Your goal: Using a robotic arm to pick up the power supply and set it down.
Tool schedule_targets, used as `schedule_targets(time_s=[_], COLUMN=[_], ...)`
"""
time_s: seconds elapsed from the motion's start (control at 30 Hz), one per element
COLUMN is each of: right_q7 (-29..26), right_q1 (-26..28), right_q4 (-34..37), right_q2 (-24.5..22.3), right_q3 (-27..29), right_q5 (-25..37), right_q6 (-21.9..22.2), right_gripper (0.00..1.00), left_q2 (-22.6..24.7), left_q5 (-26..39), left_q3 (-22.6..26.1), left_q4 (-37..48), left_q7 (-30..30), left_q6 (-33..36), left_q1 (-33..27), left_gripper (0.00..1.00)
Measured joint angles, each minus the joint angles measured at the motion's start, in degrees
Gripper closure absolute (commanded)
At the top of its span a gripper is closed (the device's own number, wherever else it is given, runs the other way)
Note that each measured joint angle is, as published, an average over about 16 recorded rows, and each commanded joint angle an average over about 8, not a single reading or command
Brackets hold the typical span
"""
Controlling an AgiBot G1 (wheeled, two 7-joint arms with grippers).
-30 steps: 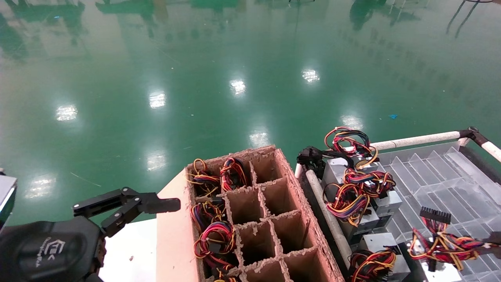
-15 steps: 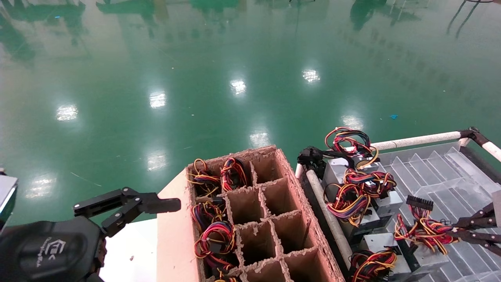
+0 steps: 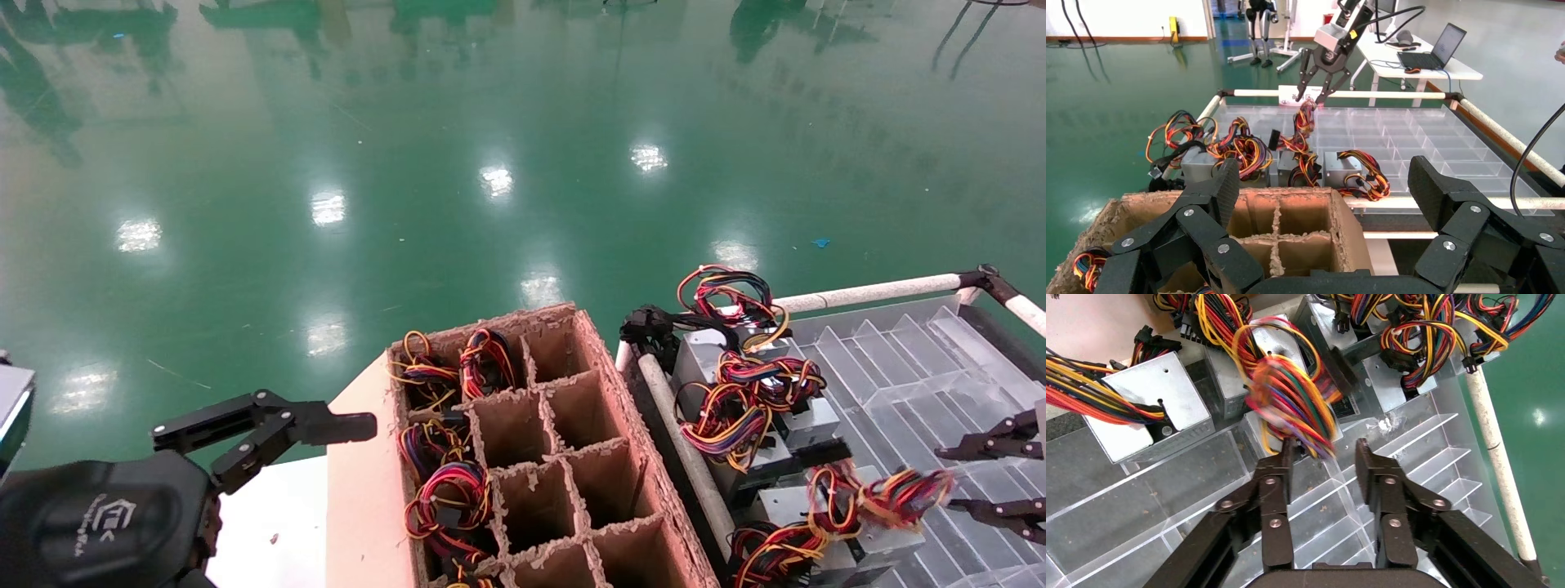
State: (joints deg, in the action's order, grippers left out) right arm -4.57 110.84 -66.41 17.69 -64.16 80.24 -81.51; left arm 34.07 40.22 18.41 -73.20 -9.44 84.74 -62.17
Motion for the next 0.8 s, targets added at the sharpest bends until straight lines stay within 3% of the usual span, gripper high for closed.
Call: schedule_targets(time_s=[0.47,0.8], right_q7=[-1.9,-1.8], right_q1=[1.4,-3.1], right_q4=[3.3,4.2], right_q2=[1.9,3.9], right_q3=[2.1,6.8], right_q5=[-6.7,-12.1], right_q6=[-4.2,-4.8], right_gripper=[0.0,0.0], left_q2=[0.0,0.0], left_q5=[0.0,0.0], left_q3=[0.0,0.0], left_q4=[0.0,0.1], left_q7=[0.0,0.0], left_q6=[0.0,0.0], left_q1=[0.0,0.0], left_gripper=[0.0,0.0])
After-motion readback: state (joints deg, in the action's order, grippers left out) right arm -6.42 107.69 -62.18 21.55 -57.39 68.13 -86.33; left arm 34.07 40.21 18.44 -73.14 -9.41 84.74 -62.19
